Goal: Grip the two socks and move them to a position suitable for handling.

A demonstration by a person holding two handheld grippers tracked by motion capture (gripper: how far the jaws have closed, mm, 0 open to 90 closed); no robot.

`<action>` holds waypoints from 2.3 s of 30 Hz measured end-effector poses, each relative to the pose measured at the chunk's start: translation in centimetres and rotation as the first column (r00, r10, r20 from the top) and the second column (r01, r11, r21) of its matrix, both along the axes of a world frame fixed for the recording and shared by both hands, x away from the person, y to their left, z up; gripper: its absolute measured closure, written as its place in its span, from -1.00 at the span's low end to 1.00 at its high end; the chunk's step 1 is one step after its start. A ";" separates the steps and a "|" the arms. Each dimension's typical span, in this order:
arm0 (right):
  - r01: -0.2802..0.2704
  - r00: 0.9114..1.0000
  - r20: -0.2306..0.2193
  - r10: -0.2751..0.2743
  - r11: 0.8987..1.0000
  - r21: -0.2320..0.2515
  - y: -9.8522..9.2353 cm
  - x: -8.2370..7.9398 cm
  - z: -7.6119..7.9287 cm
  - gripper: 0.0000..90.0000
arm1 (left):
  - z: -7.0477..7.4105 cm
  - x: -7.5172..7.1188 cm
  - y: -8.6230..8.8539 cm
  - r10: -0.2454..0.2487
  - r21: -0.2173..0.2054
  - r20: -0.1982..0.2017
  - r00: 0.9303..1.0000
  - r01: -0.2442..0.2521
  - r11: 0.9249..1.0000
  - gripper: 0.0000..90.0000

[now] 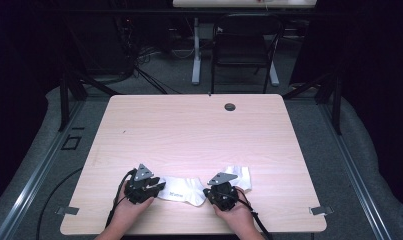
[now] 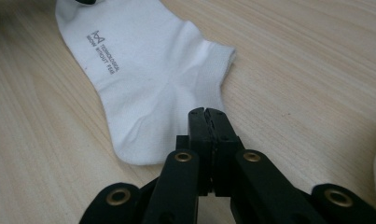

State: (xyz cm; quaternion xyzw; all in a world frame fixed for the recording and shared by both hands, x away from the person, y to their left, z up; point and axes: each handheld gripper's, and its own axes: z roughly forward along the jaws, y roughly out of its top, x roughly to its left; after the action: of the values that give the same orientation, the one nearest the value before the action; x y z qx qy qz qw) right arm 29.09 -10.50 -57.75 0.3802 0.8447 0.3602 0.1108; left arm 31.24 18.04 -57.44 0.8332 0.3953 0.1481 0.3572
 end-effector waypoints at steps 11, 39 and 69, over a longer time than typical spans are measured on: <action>0.011 1.000 -0.008 -0.011 1.000 -0.012 -0.6 0.1 0.1 1.00 | -0.2 -1.4 -0.6 -0.031 -0.011 -0.043 0.999 0.031 0.999 0.37; 0.088 0.994 0.056 -0.093 0.992 0.087 -3.9 -1.2 2.6 0.67 | 0.6 -3.4 -0.6 -0.066 -0.071 -0.011 0.998 0.065 0.995 0.17; 0.259 0.966 0.013 -0.258 0.966 -0.018 -5.6 4.0 0.3 0.54 | 1.0 -2.0 0.7 -0.024 -0.086 0.037 0.999 0.027 0.996 0.16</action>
State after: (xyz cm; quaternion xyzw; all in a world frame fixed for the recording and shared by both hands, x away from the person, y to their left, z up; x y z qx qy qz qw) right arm 33.12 -16.12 -57.41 0.4840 0.7907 0.3367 0.1650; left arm 29.21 18.77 -56.47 0.8192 0.3842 0.1412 0.4016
